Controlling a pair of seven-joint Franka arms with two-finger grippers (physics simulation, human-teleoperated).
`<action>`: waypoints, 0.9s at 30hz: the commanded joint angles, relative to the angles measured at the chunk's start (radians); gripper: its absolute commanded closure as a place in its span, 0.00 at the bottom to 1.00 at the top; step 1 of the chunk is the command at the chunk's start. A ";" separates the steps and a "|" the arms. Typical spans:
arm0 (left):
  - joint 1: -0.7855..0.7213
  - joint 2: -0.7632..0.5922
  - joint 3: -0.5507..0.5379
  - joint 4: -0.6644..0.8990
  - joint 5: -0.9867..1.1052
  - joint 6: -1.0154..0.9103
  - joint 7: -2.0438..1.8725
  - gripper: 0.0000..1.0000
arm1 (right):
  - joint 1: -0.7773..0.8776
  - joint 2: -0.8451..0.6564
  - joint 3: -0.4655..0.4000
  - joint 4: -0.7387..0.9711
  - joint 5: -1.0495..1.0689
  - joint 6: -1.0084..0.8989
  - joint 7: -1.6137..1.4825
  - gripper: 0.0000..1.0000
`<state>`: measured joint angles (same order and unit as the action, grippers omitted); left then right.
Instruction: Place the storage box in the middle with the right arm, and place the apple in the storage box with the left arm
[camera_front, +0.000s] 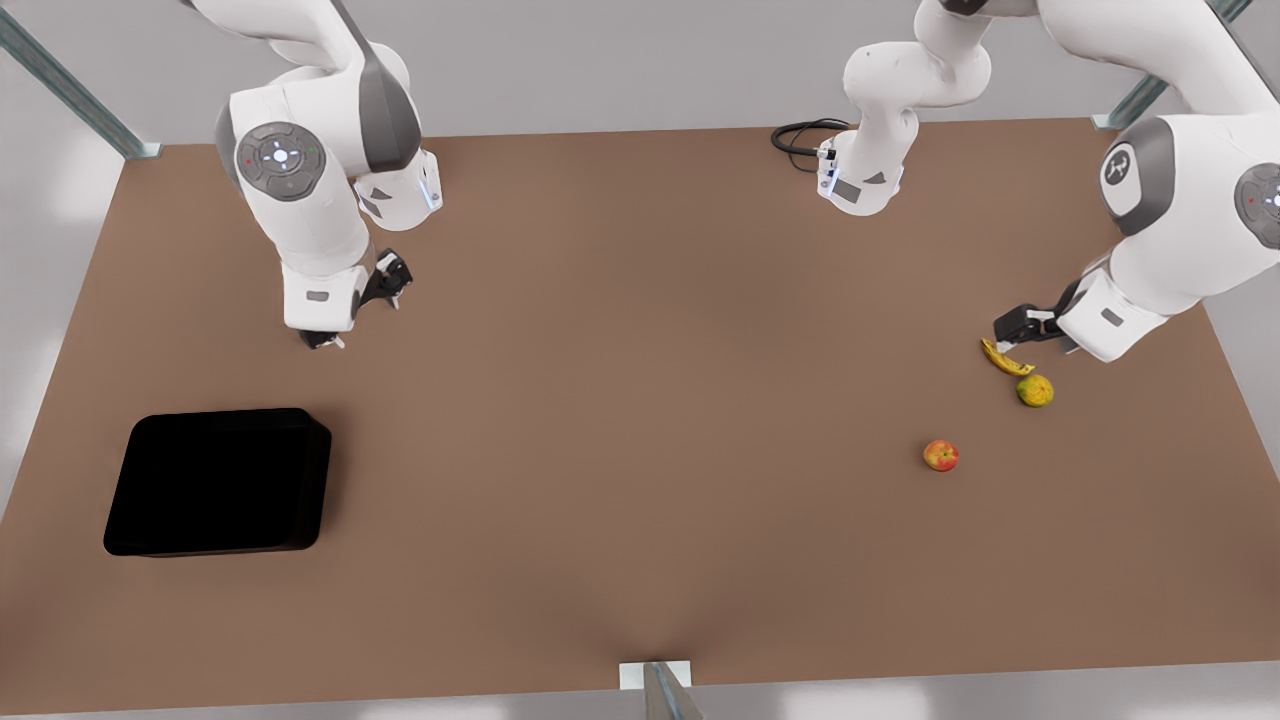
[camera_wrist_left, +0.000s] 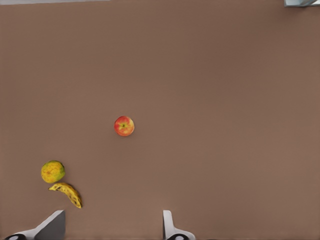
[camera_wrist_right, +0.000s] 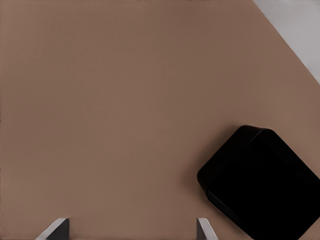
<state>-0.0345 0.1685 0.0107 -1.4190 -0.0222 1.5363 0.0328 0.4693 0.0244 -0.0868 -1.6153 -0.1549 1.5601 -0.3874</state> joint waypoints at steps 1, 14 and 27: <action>0.002 0.000 0.000 0.000 -0.001 0.002 0.001 0.00 | -0.344 0.000 -0.001 0.000 0.000 0.000 -0.001 0.00; 0.004 0.287 0.327 -0.023 -0.924 -0.042 -1.105 0.00 | -0.532 0.496 -0.287 0.175 0.115 0.259 -0.128 0.00; 0.067 0.510 0.376 -0.238 -1.489 0.030 -0.915 0.00 | -0.620 0.698 -0.376 0.160 0.325 0.451 -0.340 0.00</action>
<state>0.0322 0.6781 0.3846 -1.6527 -1.4774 1.5662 -0.8820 -0.1527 0.7361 -0.4666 -1.4537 0.1955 2.0133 -0.7527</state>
